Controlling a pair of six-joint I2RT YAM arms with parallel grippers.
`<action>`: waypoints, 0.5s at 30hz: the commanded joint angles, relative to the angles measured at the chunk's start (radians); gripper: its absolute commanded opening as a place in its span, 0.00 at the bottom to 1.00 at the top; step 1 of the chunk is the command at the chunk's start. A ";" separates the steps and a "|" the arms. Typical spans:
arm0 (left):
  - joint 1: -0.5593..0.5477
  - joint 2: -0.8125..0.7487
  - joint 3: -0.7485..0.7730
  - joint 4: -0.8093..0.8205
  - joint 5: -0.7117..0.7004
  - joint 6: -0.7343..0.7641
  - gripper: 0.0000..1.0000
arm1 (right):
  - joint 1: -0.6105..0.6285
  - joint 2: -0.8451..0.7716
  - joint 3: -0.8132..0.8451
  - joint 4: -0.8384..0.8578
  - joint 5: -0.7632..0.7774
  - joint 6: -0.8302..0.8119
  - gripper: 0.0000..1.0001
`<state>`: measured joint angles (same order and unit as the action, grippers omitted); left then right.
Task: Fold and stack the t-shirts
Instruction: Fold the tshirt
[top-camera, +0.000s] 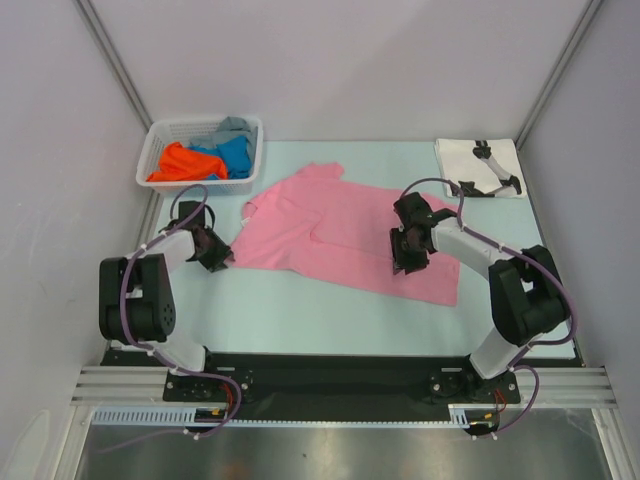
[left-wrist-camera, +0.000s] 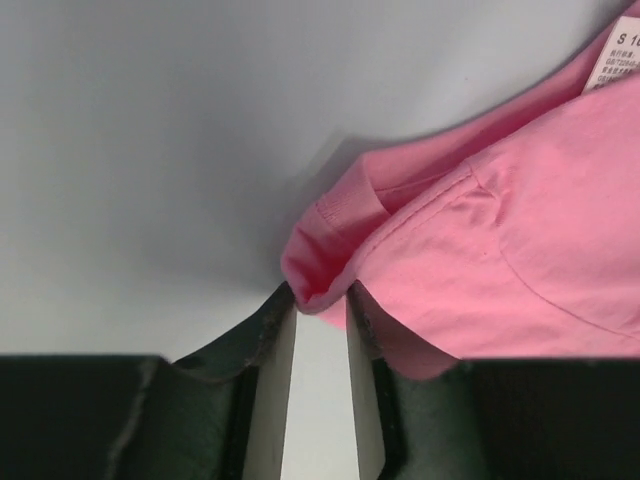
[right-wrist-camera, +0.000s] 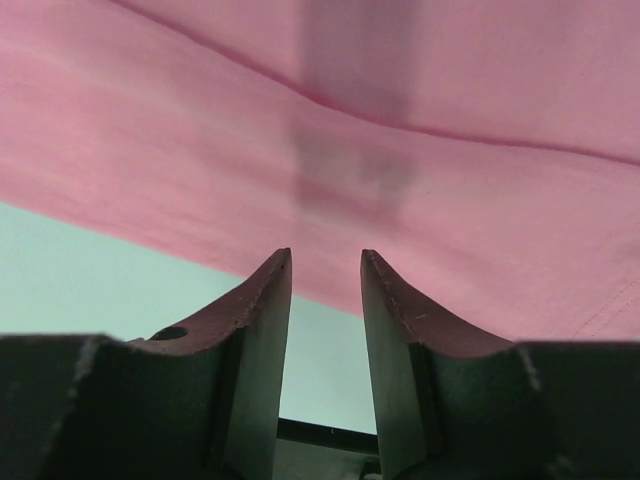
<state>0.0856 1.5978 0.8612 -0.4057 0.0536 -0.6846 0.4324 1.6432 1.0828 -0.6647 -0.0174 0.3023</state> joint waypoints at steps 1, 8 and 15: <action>0.003 0.048 0.039 0.024 -0.032 -0.004 0.31 | -0.026 -0.028 -0.035 0.036 -0.026 0.009 0.38; 0.002 0.077 0.073 -0.013 -0.110 0.036 0.01 | -0.080 0.003 -0.087 0.022 0.016 0.053 0.39; 0.002 0.067 0.059 -0.039 -0.133 0.040 0.00 | -0.099 -0.006 -0.188 -0.007 0.096 0.152 0.39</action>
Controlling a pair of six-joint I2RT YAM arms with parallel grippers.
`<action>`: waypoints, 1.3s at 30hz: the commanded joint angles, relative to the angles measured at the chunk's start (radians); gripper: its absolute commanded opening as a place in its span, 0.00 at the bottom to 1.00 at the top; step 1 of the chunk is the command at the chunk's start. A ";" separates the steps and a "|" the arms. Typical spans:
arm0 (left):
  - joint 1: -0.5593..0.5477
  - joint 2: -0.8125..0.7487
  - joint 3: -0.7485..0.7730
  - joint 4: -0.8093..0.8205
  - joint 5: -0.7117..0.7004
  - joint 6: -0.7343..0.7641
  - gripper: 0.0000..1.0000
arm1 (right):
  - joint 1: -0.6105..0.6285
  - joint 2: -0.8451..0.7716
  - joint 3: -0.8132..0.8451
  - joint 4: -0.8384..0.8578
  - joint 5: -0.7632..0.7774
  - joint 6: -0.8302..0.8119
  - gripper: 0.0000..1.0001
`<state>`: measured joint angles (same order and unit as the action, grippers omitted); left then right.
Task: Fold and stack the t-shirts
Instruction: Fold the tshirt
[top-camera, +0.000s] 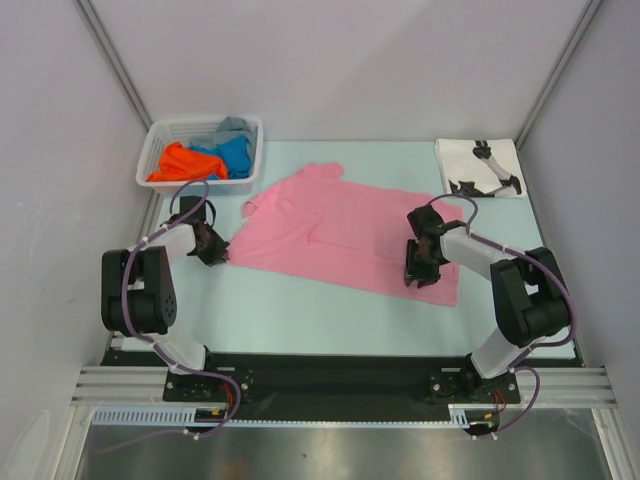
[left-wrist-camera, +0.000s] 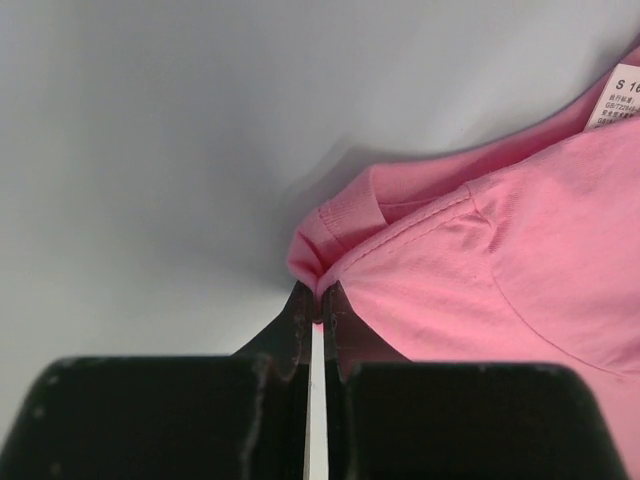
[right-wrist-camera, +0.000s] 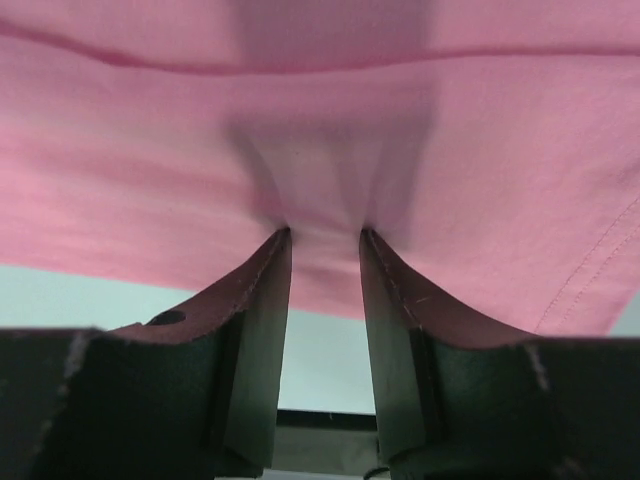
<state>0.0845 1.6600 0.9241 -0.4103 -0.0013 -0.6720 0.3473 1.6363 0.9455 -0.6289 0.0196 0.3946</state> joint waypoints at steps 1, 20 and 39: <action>0.004 -0.002 -0.010 -0.041 -0.085 0.023 0.00 | -0.025 -0.004 -0.079 -0.045 0.056 0.073 0.40; 0.006 -0.167 -0.116 -0.101 -0.048 -0.044 0.01 | -0.373 -0.412 -0.155 -0.183 -0.095 0.197 0.61; 0.008 -0.171 -0.130 -0.134 -0.014 -0.031 0.01 | -0.567 -0.322 -0.344 0.077 -0.221 0.297 0.56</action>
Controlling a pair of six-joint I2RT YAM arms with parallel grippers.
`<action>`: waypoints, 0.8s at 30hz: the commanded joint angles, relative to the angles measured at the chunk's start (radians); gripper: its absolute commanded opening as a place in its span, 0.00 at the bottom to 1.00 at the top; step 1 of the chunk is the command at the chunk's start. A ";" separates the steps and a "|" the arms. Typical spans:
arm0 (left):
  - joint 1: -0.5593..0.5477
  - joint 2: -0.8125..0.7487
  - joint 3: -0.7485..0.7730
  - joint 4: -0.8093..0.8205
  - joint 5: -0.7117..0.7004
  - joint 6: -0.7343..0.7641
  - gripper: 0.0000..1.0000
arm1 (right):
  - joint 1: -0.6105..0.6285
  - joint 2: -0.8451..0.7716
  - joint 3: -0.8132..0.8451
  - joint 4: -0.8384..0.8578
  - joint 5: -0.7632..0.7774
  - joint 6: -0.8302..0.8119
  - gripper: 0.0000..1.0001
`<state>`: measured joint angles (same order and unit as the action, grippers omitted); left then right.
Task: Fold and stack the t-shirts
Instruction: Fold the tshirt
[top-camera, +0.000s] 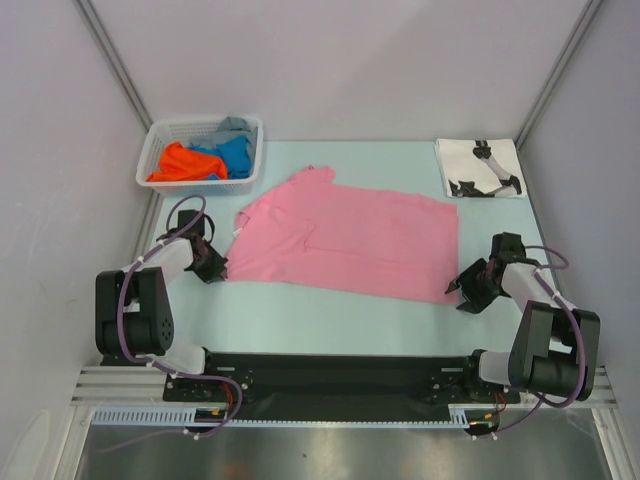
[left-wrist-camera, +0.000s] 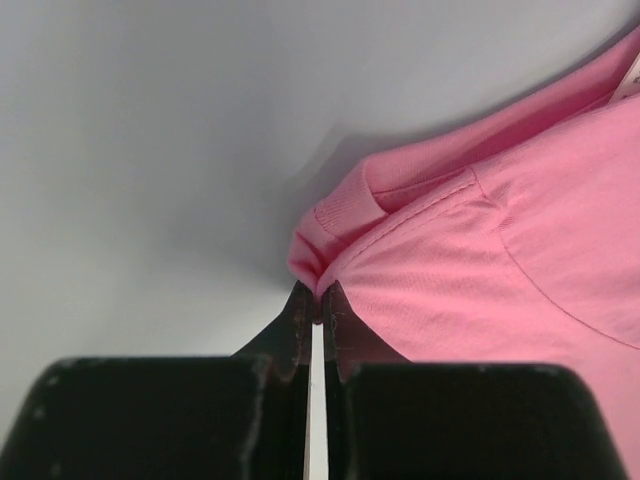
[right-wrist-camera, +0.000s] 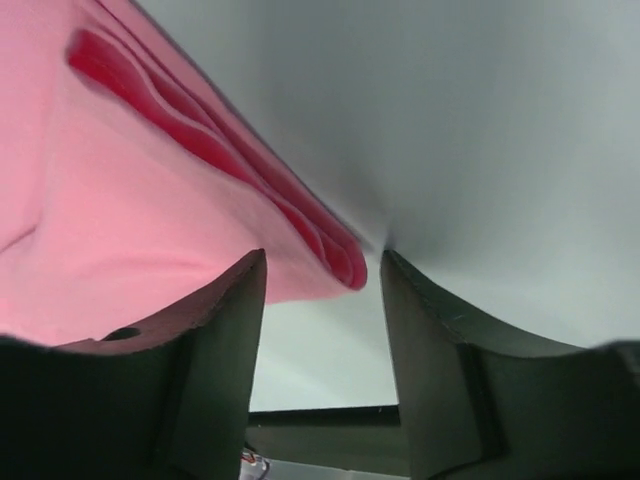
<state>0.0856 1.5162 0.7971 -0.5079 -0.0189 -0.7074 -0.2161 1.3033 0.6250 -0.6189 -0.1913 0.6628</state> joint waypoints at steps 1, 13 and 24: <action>0.006 -0.027 -0.001 -0.041 0.002 0.005 0.01 | -0.003 0.017 -0.031 0.077 -0.011 0.034 0.53; 0.008 -0.073 -0.027 -0.263 -0.125 -0.176 0.00 | -0.022 0.016 -0.004 -0.180 0.289 0.116 0.00; 0.019 -0.234 -0.124 -0.466 -0.180 -0.333 0.01 | -0.066 -0.021 0.050 -0.373 0.432 0.230 0.00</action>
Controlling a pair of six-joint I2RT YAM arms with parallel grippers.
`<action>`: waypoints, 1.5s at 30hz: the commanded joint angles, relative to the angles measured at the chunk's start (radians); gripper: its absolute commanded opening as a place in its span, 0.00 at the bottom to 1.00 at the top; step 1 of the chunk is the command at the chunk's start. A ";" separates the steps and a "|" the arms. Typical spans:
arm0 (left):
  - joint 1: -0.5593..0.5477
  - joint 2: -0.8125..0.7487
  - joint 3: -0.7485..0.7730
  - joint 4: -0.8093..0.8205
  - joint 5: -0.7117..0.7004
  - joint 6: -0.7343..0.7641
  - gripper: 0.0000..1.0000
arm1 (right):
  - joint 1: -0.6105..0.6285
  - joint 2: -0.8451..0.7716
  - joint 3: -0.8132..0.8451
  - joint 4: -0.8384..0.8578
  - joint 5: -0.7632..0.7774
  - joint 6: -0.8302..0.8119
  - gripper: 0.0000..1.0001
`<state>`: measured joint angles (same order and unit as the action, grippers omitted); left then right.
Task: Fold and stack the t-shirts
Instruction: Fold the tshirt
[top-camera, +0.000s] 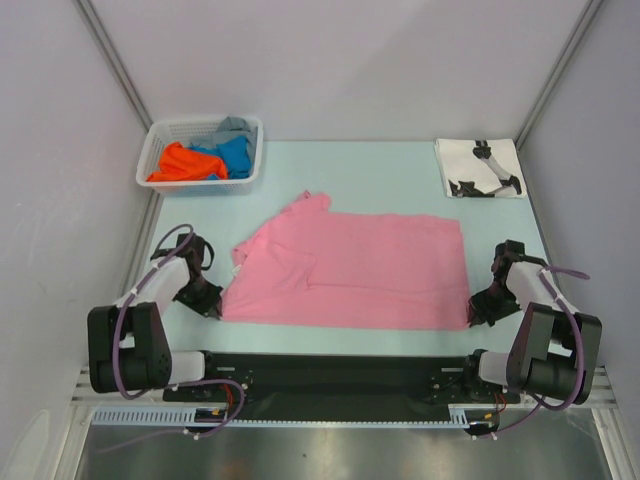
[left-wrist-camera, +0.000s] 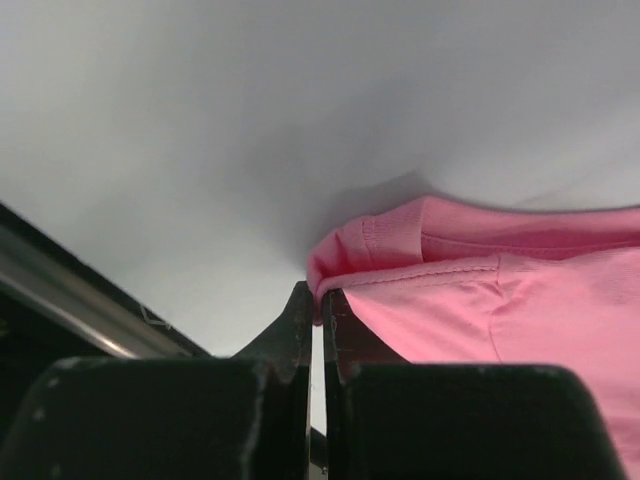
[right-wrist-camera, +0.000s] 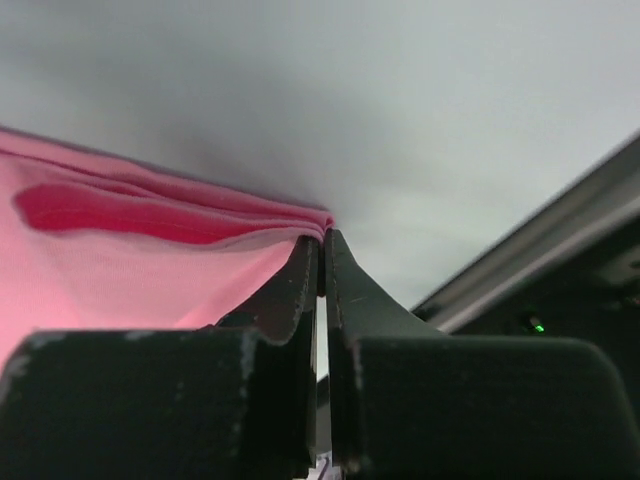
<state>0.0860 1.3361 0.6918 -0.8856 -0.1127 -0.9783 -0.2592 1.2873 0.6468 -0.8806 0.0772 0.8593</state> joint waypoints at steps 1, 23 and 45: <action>0.023 -0.070 -0.021 -0.098 -0.091 -0.075 0.00 | -0.028 0.001 0.031 -0.115 0.162 0.037 0.00; -0.026 -0.106 0.310 0.169 0.054 0.291 0.79 | 0.106 0.219 0.470 -0.036 0.198 -0.241 0.77; -0.223 0.603 0.839 0.528 0.340 0.619 0.64 | 0.232 0.561 0.850 0.160 -0.016 -0.437 0.48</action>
<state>-0.1246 1.9247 1.4776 -0.3405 0.2314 -0.3408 -0.0181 1.8118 1.4166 -0.7506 0.0425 0.4446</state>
